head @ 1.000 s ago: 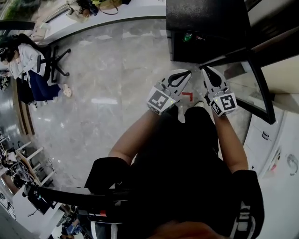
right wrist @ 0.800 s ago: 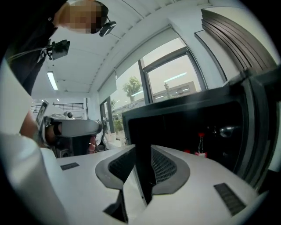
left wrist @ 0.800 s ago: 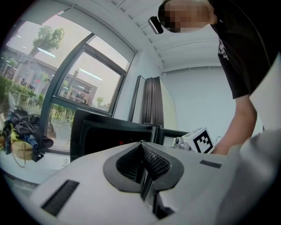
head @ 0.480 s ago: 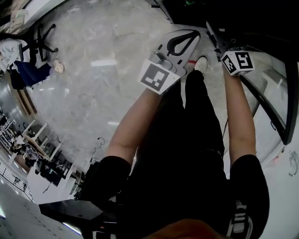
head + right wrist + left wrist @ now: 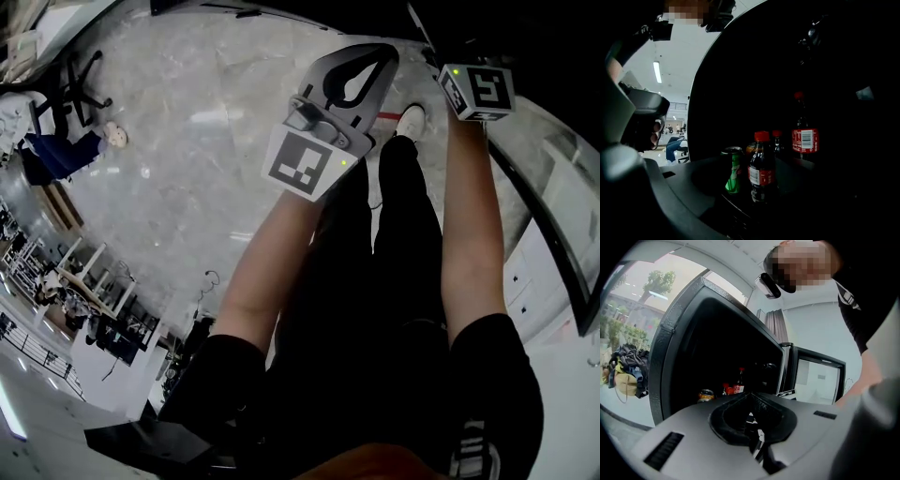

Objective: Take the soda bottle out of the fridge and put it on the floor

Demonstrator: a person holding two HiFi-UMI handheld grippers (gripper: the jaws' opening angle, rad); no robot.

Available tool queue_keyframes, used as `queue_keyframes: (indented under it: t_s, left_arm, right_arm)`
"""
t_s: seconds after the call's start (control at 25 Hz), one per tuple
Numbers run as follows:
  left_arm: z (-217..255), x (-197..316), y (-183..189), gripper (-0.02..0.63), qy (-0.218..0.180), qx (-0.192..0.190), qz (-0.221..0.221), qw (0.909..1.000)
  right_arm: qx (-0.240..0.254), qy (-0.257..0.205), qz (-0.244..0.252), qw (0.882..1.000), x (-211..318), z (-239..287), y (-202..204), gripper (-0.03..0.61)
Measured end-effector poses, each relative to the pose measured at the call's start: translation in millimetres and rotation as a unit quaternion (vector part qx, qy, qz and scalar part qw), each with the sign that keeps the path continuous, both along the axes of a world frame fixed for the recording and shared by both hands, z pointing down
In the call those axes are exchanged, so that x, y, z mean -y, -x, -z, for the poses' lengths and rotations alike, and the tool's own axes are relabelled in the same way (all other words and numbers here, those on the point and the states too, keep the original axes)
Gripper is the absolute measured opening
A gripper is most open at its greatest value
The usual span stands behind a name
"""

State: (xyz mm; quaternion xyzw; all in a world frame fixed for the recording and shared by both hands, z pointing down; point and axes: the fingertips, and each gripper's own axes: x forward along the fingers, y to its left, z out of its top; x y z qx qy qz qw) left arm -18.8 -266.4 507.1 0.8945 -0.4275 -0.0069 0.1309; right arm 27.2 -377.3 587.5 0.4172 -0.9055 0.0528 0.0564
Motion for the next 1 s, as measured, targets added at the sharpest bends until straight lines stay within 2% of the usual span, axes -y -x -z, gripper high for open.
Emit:
queue_keyframes:
  t_s: [0.32,0.6,1.0]
  left_arm:
    - [-8,9,-3,0.002,0.01,-0.012,-0.008,0.9998]
    - [-15,15,2,0.002,0.016,-0.019,0.0,0.9997]
    - [-16,17,6,0.002,0.014,-0.02,0.002,0.9997]
  right_arm:
    - [-0.009,0.012,0.008,1.0,26,-11,12,0.298]
    - [-0.029,0.011,0.016,0.999,37,-22,15,0.298]
    - [-0.018,0.012,0.011,1.0,40,-21,9,0.288]
